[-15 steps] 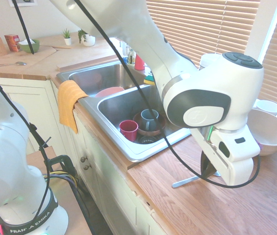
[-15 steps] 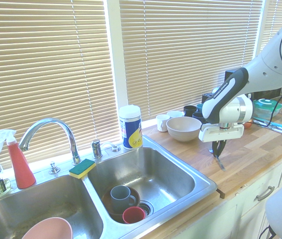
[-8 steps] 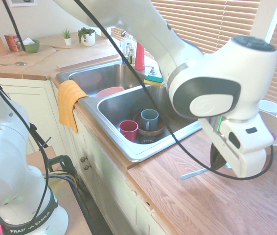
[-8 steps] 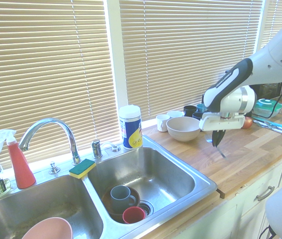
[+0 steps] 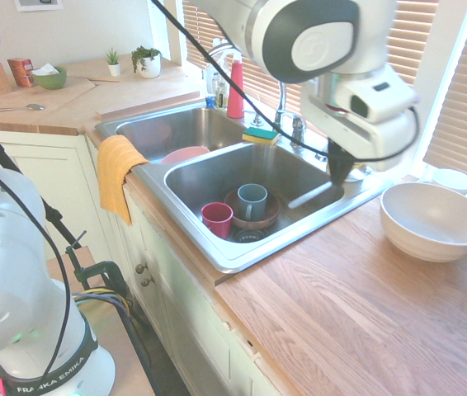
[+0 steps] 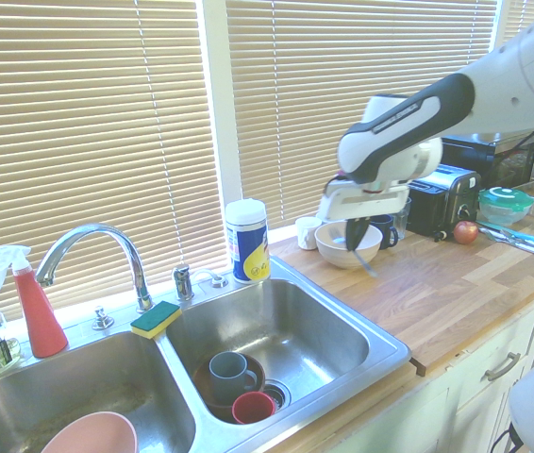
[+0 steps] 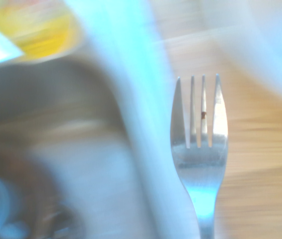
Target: Put the fork into the sink
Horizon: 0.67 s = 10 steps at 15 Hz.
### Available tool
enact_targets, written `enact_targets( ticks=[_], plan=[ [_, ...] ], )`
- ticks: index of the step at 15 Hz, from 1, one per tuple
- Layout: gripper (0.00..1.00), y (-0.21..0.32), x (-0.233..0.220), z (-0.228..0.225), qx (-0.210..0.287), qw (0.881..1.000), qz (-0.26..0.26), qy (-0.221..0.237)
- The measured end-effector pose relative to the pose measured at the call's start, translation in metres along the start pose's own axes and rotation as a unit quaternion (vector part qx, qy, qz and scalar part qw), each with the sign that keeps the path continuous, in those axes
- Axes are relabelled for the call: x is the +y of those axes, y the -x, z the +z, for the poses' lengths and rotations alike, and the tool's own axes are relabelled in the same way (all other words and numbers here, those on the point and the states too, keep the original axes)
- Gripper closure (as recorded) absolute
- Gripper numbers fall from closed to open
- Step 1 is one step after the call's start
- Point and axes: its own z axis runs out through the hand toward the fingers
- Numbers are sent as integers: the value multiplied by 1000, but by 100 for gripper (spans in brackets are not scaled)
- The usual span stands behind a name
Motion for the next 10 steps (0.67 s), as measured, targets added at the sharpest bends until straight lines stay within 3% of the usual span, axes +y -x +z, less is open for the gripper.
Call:
enact_targets(
  ticks=[4,10],
  plan=[
    [100,84,-67,78,6,999,-24,26],
    [100,115,-81,206,-15,998,-4,56]
  ],
)
